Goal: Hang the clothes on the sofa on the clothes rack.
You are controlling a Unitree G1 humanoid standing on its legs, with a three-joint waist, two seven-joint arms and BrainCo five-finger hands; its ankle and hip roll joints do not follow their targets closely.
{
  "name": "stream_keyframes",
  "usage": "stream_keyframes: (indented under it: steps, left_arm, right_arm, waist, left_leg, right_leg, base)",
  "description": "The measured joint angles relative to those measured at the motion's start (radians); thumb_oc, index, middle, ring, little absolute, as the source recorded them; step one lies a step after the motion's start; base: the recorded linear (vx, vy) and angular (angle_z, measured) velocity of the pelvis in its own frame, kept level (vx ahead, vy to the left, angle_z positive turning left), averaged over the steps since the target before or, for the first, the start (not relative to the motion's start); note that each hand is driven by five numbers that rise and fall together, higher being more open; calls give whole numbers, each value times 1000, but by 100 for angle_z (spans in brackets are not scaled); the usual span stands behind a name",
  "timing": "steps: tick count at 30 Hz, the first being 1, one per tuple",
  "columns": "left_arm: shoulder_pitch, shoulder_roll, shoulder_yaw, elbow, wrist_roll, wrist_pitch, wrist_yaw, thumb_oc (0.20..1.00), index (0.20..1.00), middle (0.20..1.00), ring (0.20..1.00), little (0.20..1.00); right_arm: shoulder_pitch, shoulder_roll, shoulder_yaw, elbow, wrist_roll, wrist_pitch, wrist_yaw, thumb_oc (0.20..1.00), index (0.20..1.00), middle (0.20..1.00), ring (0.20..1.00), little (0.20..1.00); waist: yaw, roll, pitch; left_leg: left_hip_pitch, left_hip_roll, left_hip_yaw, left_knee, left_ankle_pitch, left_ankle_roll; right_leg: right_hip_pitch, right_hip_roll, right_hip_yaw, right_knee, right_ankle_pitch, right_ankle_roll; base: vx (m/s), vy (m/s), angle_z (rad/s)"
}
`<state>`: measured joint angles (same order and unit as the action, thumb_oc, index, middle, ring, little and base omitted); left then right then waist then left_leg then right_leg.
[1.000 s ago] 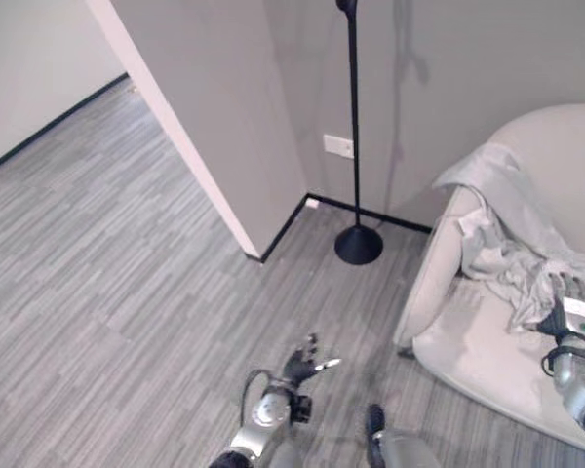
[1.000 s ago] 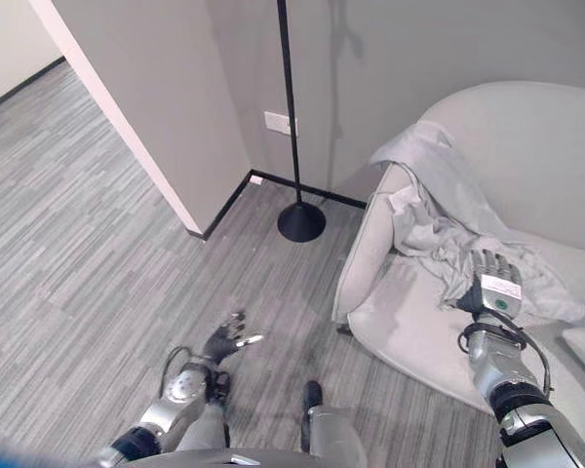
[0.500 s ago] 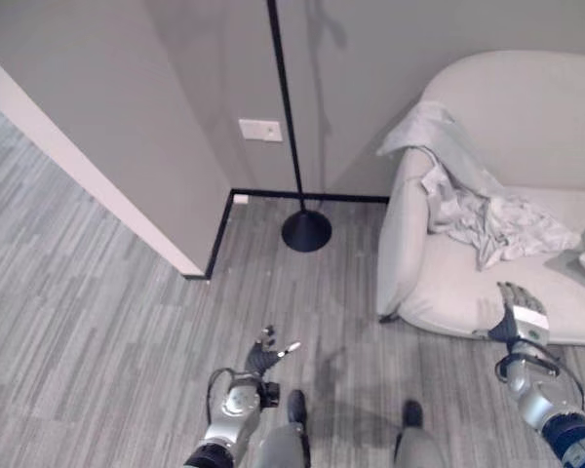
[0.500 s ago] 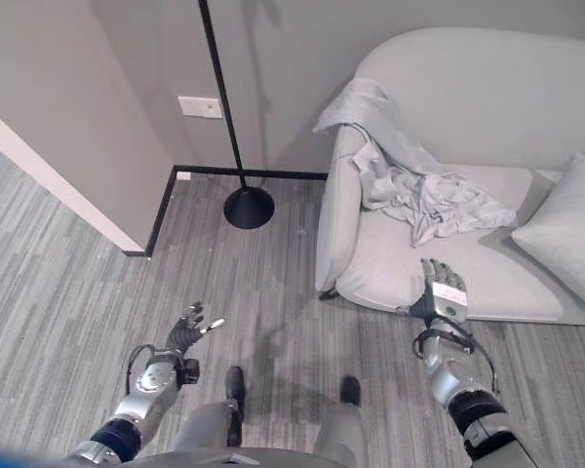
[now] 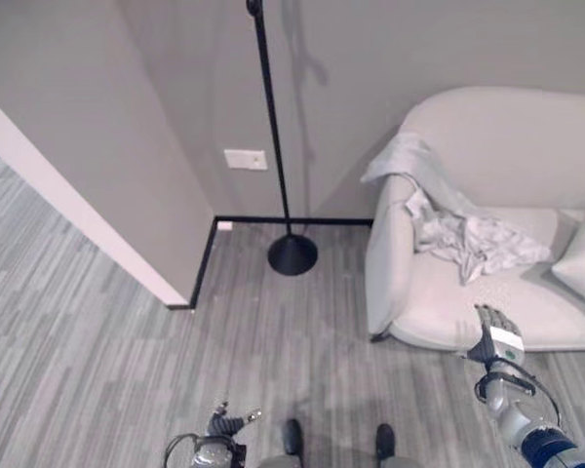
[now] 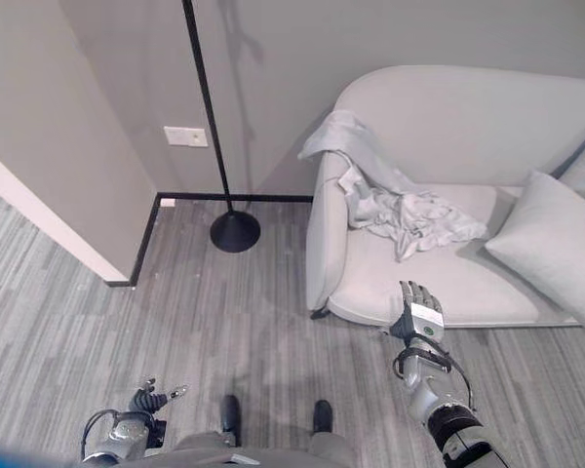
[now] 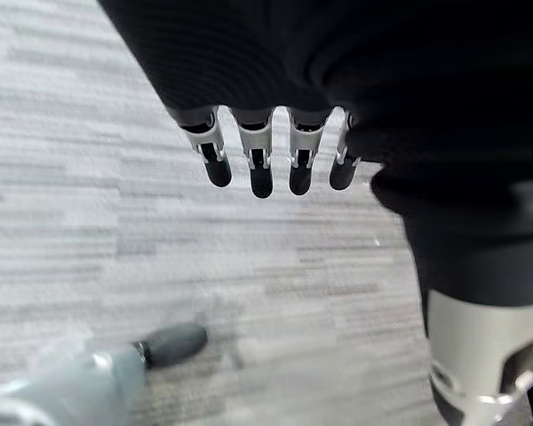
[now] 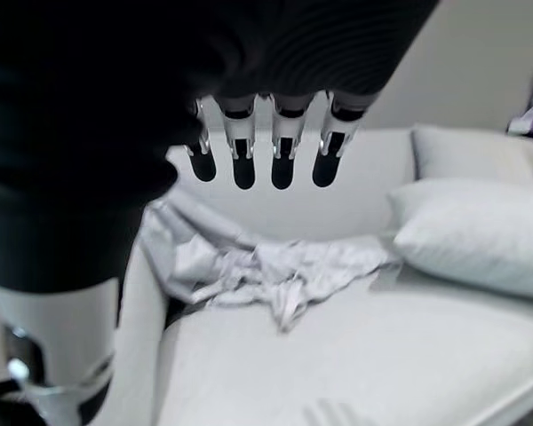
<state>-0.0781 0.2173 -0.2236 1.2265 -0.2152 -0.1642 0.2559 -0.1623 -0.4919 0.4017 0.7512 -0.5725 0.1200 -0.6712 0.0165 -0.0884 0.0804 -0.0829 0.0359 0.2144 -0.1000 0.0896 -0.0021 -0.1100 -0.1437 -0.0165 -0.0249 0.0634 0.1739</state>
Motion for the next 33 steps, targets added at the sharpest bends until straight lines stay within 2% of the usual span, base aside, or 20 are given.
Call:
stream_keyframes:
  steps: [3, 7, 11, 15, 19, 20, 21, 22, 23, 24, 25, 27, 28, 29, 31, 33]
  left_arm:
    - [4, -26, -10, -1, 0, 0, -1, 1000, 1000, 1000, 1000, 1000]
    - [3, -43, -45, -1, 3, 0, -9, 1000, 1000, 1000, 1000, 1000]
    - [5, -47, -46, -1, 4, 1, -20, 1000, 1000, 1000, 1000, 1000]
    - [2, -65, -43, -5, 3, 1, -19, 1000, 1000, 1000, 1000, 1000]
    - [3, -80, -43, -5, -6, 0, -8, 1000, 1000, 1000, 1000, 1000]
    - [-7, -86, -46, -11, -8, 0, 1, 1000, 1000, 1000, 1000, 1000]
    - [-10, -90, -46, -16, -10, -1, 3, 1000, 1000, 1000, 1000, 1000]
    - [-32, -73, -43, -16, -16, -4, 5, 1000, 1000, 1000, 1000, 1000]
    - [-44, -53, -49, -24, -18, -6, 6, 1000, 1000, 1000, 1000, 1000]
    - [-38, -53, -50, -21, -21, -1, 7, 1000, 1000, 1000, 1000, 1000]
    - [-36, -46, -49, -37, -49, -1, 10, 1000, 1000, 1000, 1000, 1000]
    - [-36, -55, -45, -50, -85, -4, 13, 1000, 1000, 1000, 1000, 1000]
    - [-37, -63, -45, -60, -121, -14, 13, 1000, 1000, 1000, 1000, 1000]
    - [-32, -67, -45, -66, -141, -19, 13, 1000, 1000, 1000, 1000, 1000]
    - [-23, -78, -48, -80, -168, -27, 13, 1000, 1000, 1000, 1000, 1000]
    - [-3, -104, -45, -77, -225, -30, 13, 1000, 1000, 1000, 1000, 1000]
  right_arm:
    - [1, -2, 0, -1, -7, 0, -3, 1000, 1000, 1000, 1000, 1000]
    - [5, -3, 0, -3, -17, 0, -3, 1000, 1000, 1000, 1000, 1000]
    - [10, -5, 1, -29, -18, 0, -3, 1000, 1000, 1000, 1000, 1000]
    - [31, -12, -1, -45, -17, 0, -14, 1000, 1000, 1000, 1000, 1000]
    - [68, -27, 2, -80, -20, 0, -34, 1000, 1000, 1000, 1000, 1000]
    - [79, -42, 2, -80, -21, 0, -40, 1000, 1000, 1000, 1000, 1000]
    - [73, -49, 1, -78, -23, 0, -40, 1000, 1000, 1000, 1000, 1000]
    - [53, -47, 2, -77, -40, 1, -40, 1000, 1000, 1000, 1000, 1000]
    - [48, -39, 2, -79, -49, 0, -40, 1000, 1000, 1000, 1000, 1000]
    - [50, -39, 3, -79, -58, 0, -41, 1000, 1000, 1000, 1000, 1000]
    - [54, -47, 4, -79, -59, 3, -44, 1000, 1000, 1000, 1000, 1000]
    - [51, -54, 1, -80, -58, 10, -45, 1000, 1000, 1000, 1000, 1000]
    - [51, -58, 1, -81, -58, 13, -45, 1000, 1000, 1000, 1000, 1000]
    - [51, -58, 3, -83, -58, 18, -45, 1000, 1000, 1000, 1000, 1000]
    - [51, -64, 4, -98, -58, 22, -46, 1000, 1000, 1000, 1000, 1000]
    - [44, -60, 19, -99, -58, 24, -47, 1000, 1000, 1000, 1000, 1000]
  waist:
    - [-17, -2, -11]
    - [-25, 9, -12]
    - [-38, 38, -10]
    - [-39, 81, -7]
    - [-41, 112, 0]
    - [-40, 121, 4]
    - [-38, 119, 18]
    - [-26, 79, 49]
    - [-20, 32, 62]
    - [-16, 18, 65]
    - [-8, -2, 63]
    - [-10, 6, 60]
    - [-9, 6, 59]
    - [-9, 6, 59]
    - [-4, 3, 60]
    - [28, 36, 56]
  left_leg:
    - [9, 16, 0, 0, -1, -12]
    - [29, 32, -1, 0, 0, -22]
    - [35, 48, -4, 0, -2, -27]
    - [38, 68, -12, 6, 2, -42]
    - [46, 103, -22, 33, -2, -76]
    - [18, 123, -45, 95, -12, -97]
    - [-7, 132, -64, 142, -10, -116]
    - [-106, 132, -97, 327, 9, -155]
    - [-152, 113, -112, 415, 43, -188]
    - [-159, 112, -117, 437, 72, -197]
    - [-153, 95, -110, 454, 75, -186]
    - [-131, 75, -76, 429, 70, -176]
    - [-100, 47, -63, 363, 51, -151]
    - [-81, 32, -71, 292, 46, -153]
    - [-47, 7, -116, 142, 46, -153]
    - [-35, 12, -214, 16, 46, -156]
  right_leg:
    - [14, 16, 0, -13, -2, 2]
    - [39, 33, 0, -27, -1, 0]
    - [45, 48, -3, -25, -5, -2]
    - [49, 67, -7, -18, -12, -18]
    - [66, 100, -17, -1, -27, -55]
    - [63, 119, -29, 29, -53, -96]
    - [46, 128, -31, 64, -72, -118]
    - [-28, 117, -36, 229, -139, -153]
    - [-60, 90, -20, 288, -176, -172]
    - [-54, 80, -25, 296, -188, -181]
    - [-21, 72, -25, 256, -181, -196]
    - [3, 73, -29, 205, -165, -221]
    - [19, 71, -27, 167, -154, -238]
    - [28, 73, -25, 148, -148, -240]
    - [29, 83, -4, 133, -128, -245]
    - [48, 122, 30, 100, -113, -239]
  base:
    - [90, 4, -5]
    - [94, -30, -2]
    - [98, -57, -1]
    - [133, -98, 3]
    - [170, -158, 6]
    - [168, -273, 32]
    - [178, -264, 41]
    - [121, -132, 20]
    - [95, -62, 20]
    - [155, -44, 9]
    - [151, -44, 11]
    - [157, 5, 3]
    - [159, 26, 6]
    - [175, 39, 5]
    - [222, 32, -7]
    - [300, 30, -28]
